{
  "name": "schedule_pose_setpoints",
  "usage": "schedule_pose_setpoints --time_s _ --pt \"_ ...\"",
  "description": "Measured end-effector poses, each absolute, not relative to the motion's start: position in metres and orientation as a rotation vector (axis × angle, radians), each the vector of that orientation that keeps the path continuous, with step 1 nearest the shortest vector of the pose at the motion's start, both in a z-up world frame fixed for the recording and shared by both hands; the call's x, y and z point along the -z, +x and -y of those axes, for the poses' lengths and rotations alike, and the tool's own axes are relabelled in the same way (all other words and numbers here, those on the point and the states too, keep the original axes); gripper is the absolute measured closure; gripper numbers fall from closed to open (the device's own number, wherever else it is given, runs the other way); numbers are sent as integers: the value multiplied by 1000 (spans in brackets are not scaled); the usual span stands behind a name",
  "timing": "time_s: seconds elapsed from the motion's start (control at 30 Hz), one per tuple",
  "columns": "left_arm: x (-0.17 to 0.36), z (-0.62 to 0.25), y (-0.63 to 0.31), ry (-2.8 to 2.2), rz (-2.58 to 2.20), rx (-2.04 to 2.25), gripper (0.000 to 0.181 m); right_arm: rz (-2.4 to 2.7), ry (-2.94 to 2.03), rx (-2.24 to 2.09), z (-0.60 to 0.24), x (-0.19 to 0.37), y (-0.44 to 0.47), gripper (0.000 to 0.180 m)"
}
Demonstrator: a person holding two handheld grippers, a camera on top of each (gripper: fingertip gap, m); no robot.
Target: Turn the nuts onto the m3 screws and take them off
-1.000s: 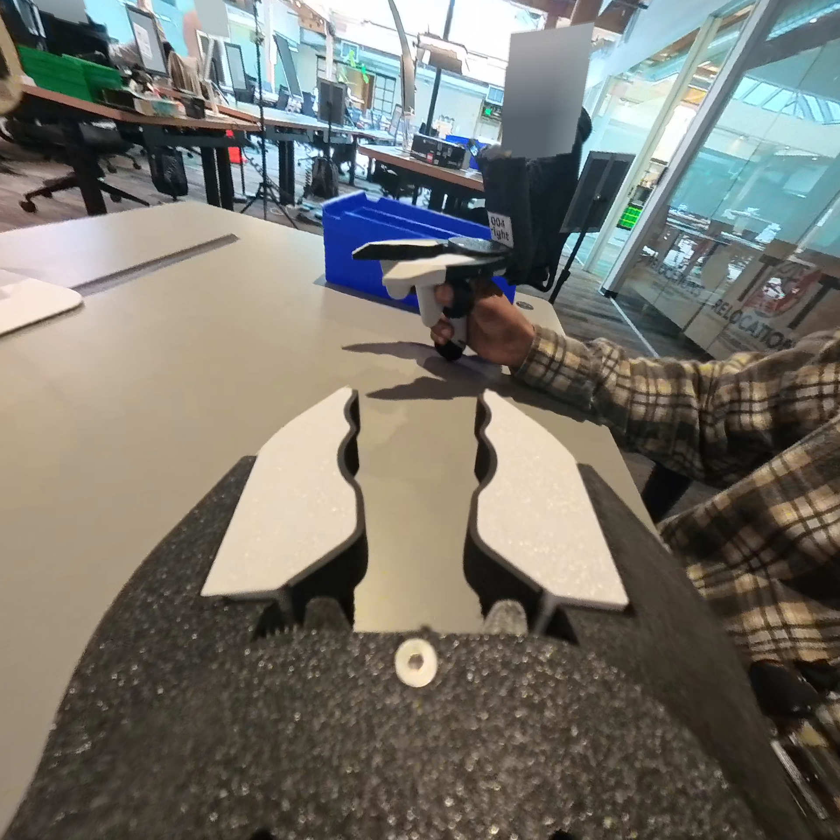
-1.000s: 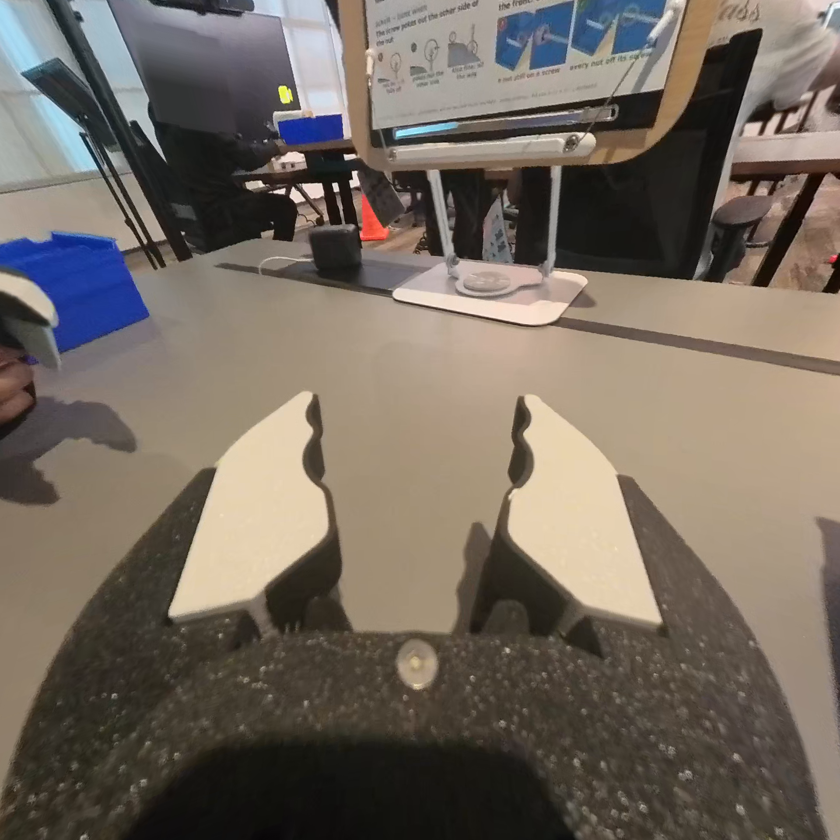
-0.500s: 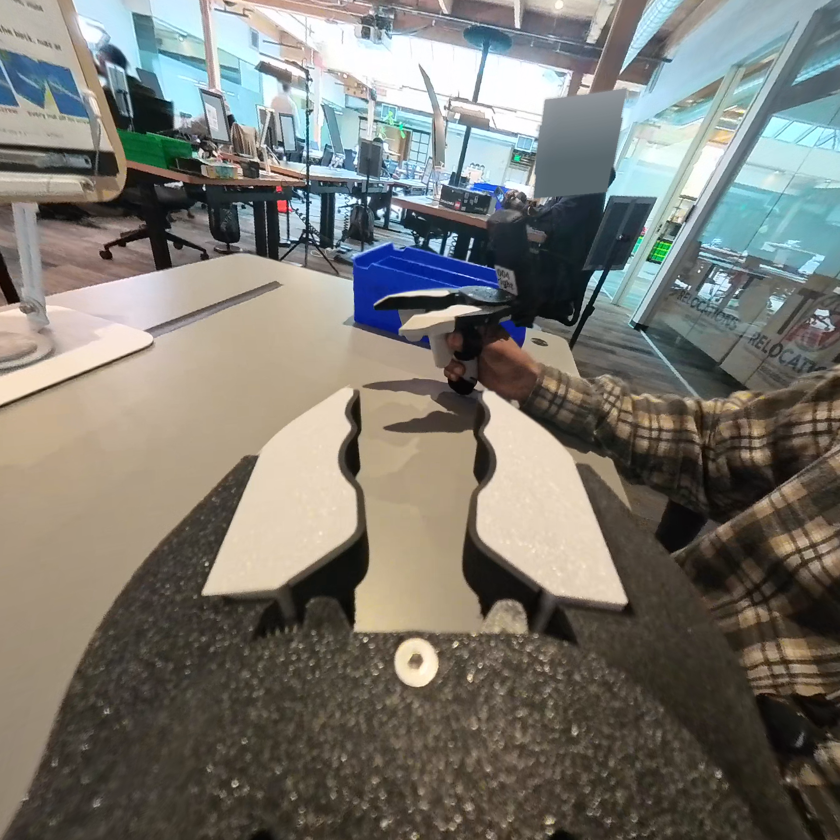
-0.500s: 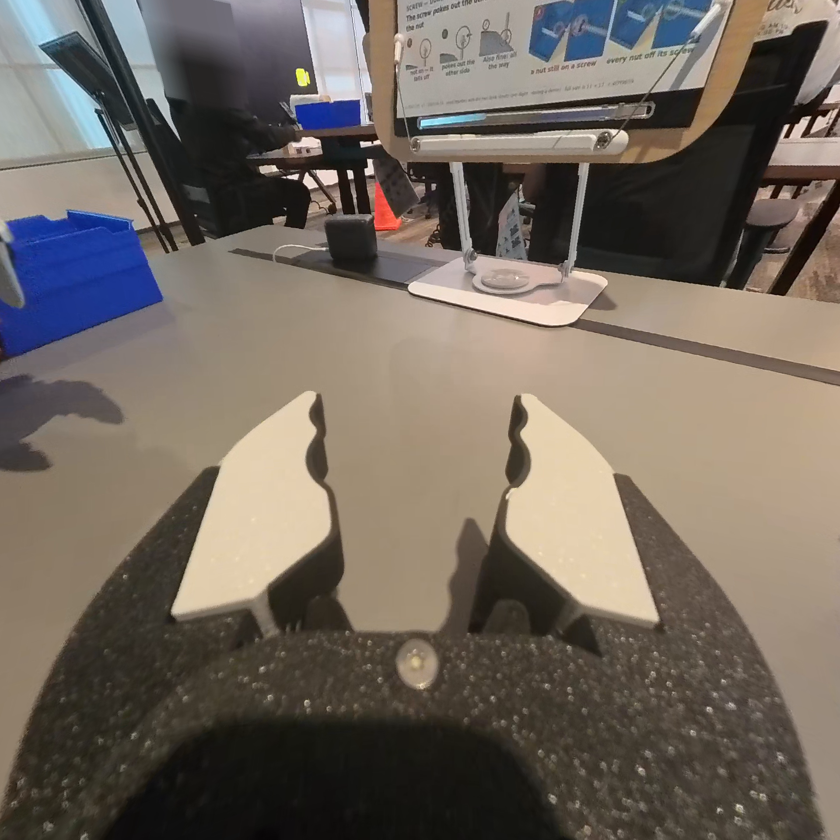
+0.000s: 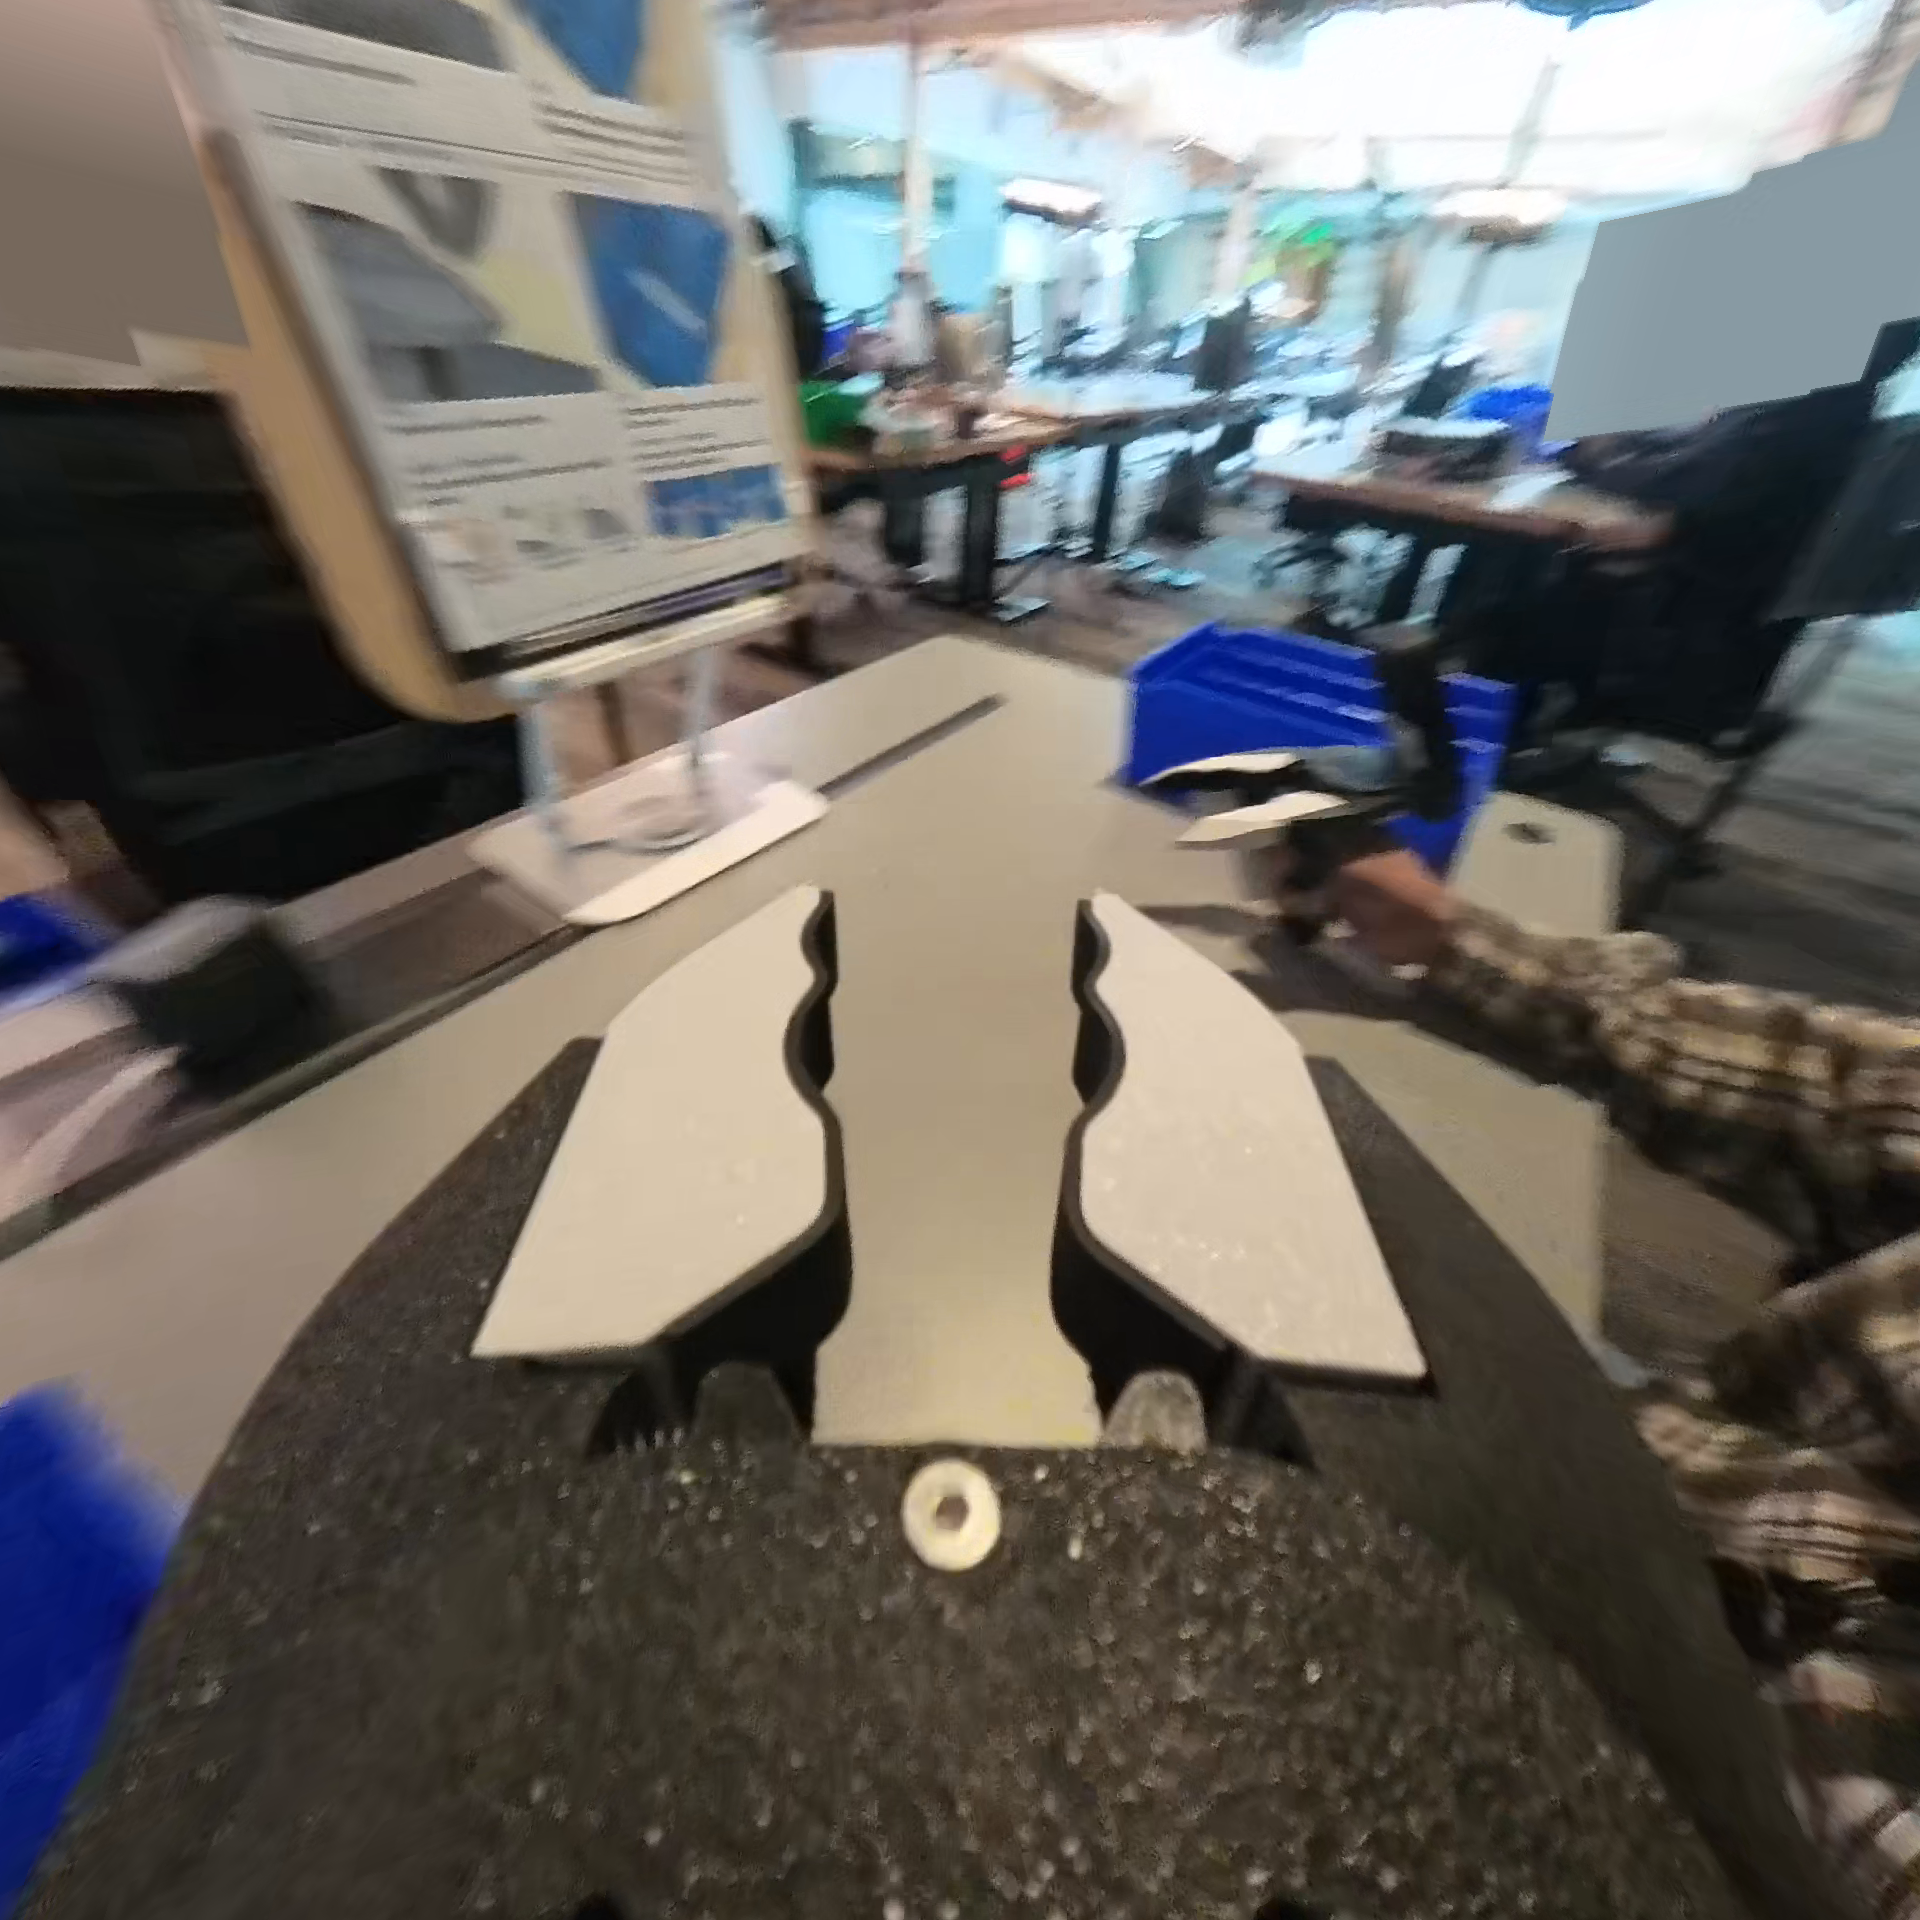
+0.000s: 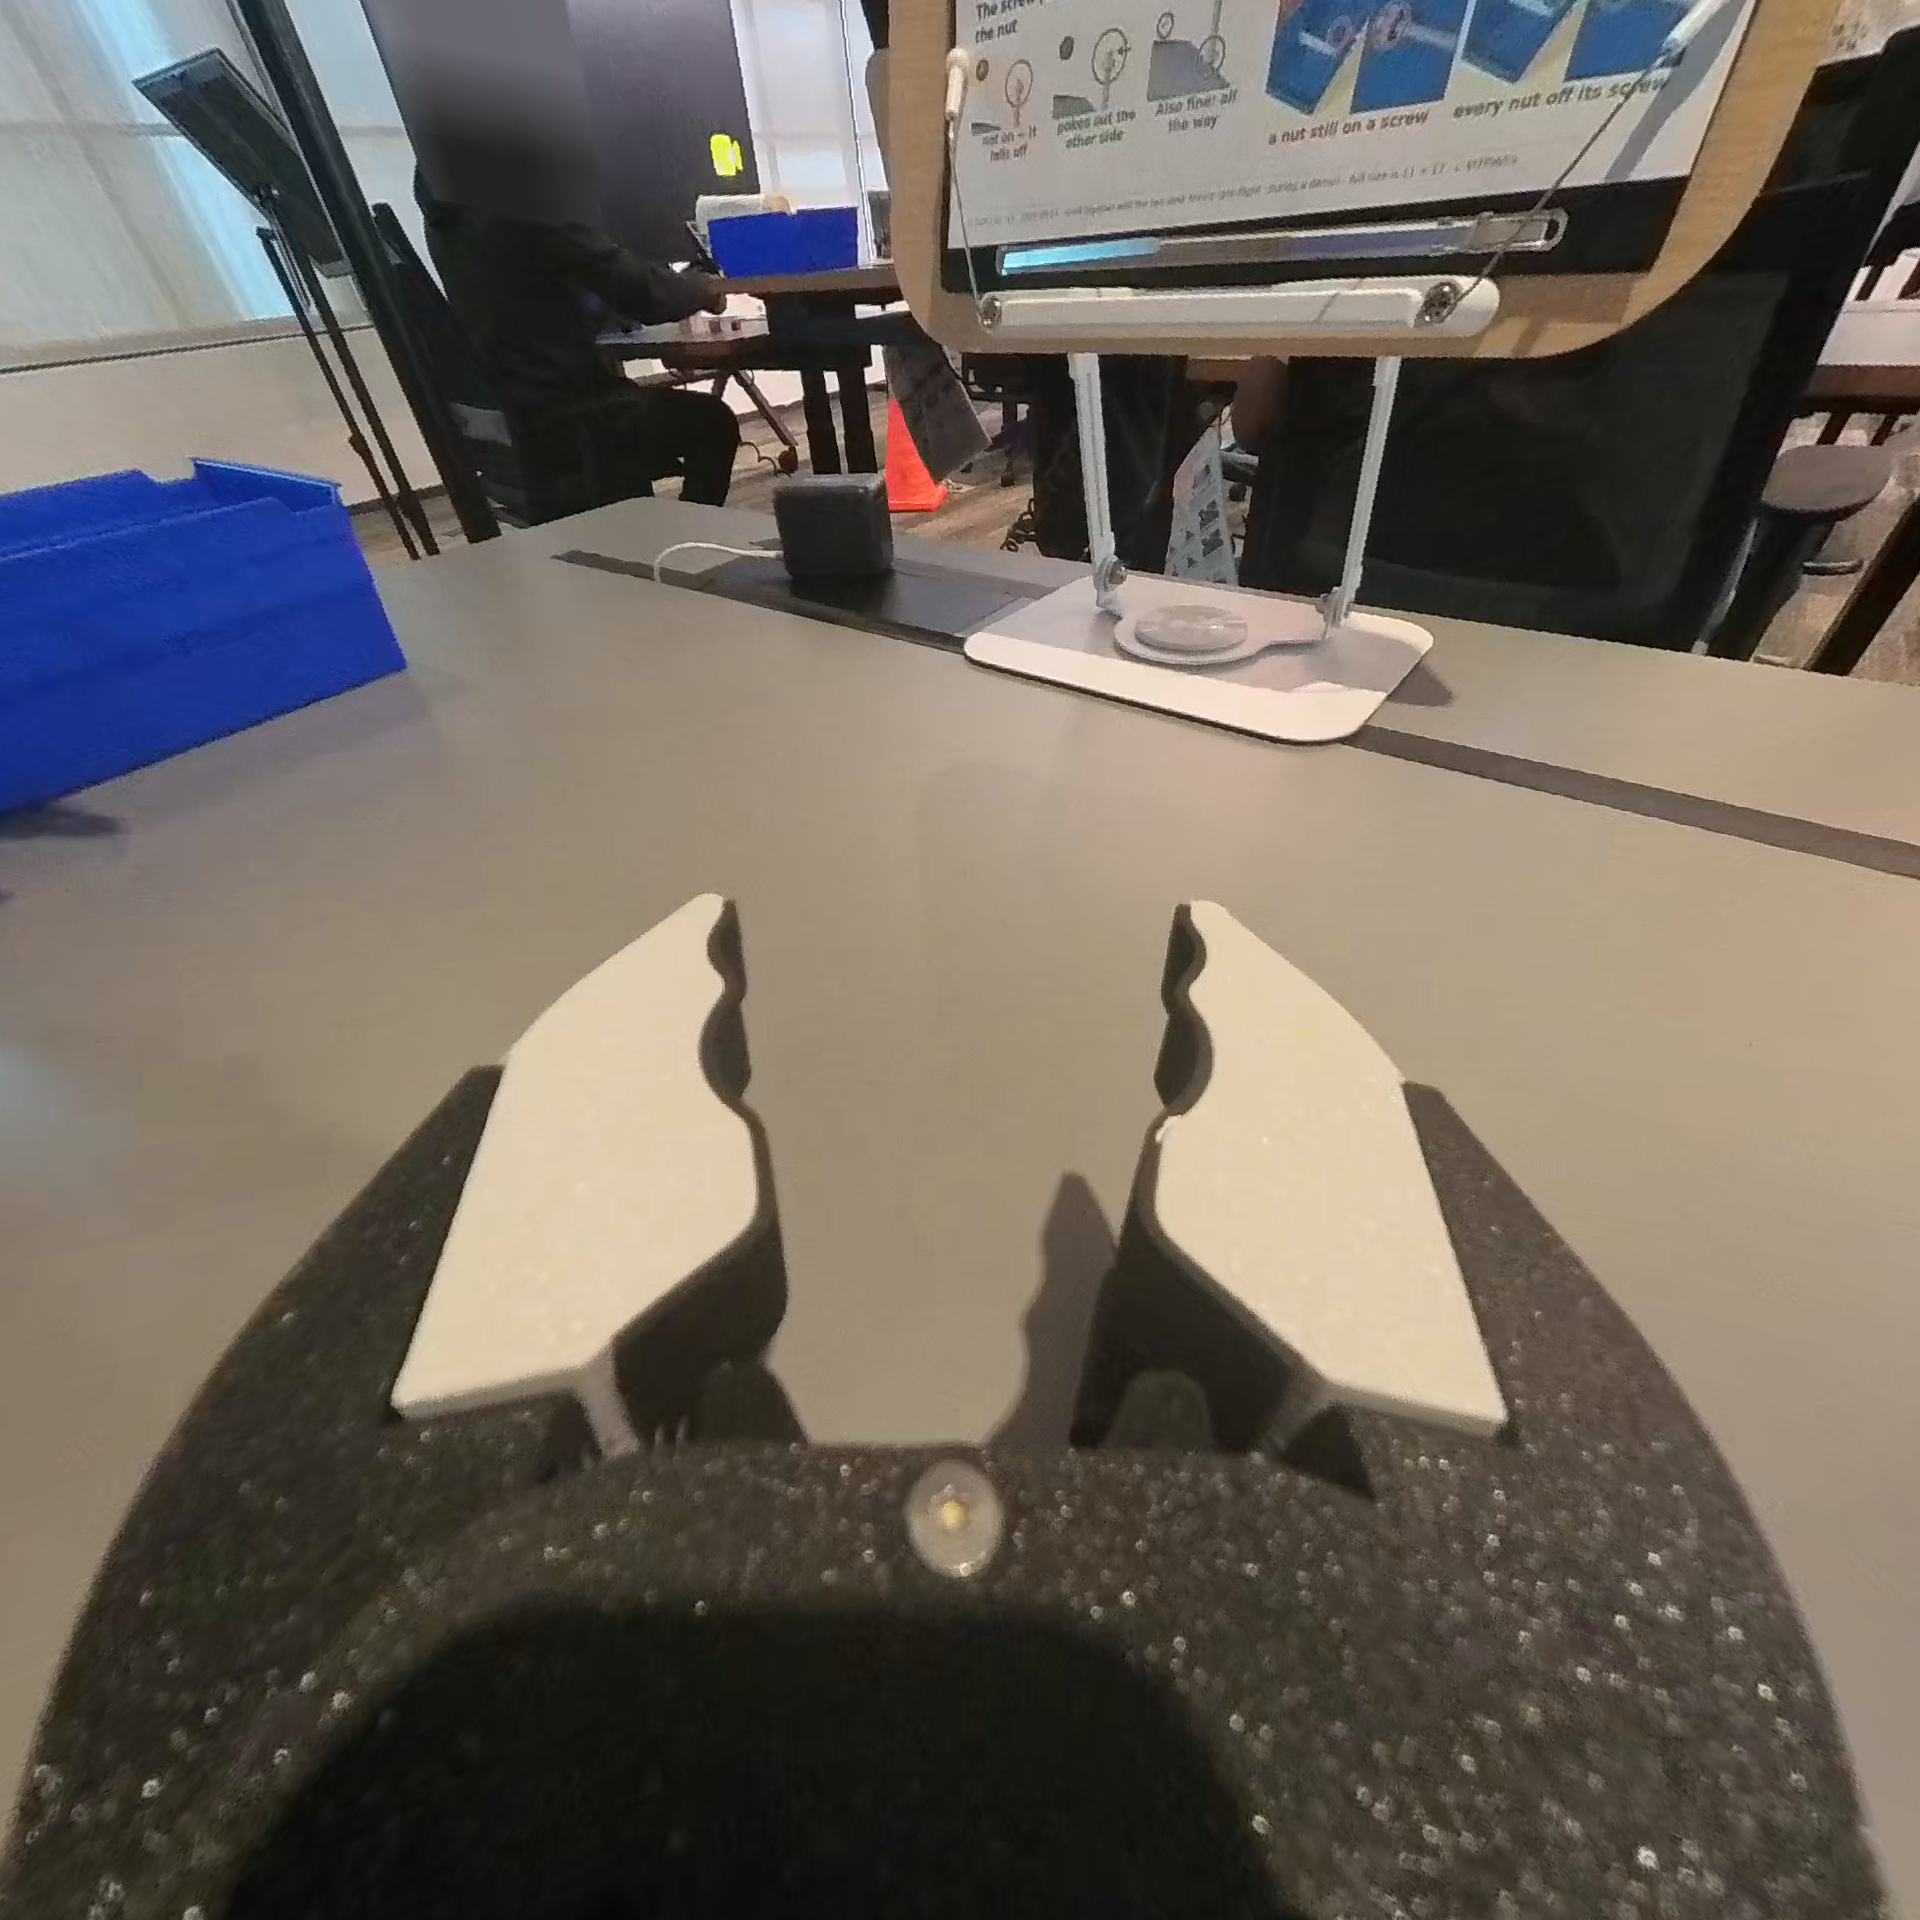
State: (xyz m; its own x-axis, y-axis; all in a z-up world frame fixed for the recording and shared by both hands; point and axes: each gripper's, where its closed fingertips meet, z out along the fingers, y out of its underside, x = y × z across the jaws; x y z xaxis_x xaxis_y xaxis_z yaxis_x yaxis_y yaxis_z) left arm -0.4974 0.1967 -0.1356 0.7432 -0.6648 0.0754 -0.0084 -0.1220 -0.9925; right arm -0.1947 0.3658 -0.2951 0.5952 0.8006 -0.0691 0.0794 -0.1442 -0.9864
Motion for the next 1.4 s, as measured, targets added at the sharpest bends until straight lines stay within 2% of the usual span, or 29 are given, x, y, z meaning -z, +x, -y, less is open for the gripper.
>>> schedule_pose_setpoints --time_s 0.13,0.37,0.73,1.07,1.4 --pt "131 -206 -606 -1793 -480 289 142 770 -1608 -745 -363 294 -198 102" --pt "197 -213 -731 -2142 -602 176 145 816 -1586 -741 -357 295 -205 102" --pt "272 -220 -753 -2397 -1015 145 150 772 -1581 -647 -366 298 -195 101" --pt "310 -224 -760 -2476 -1171 167 152 701 -1638 -594 -382 295 -194 100" --pt "327 -228 -783 -2496 -1282 64 157 721 -1651 -603 -389 293 -220 102"
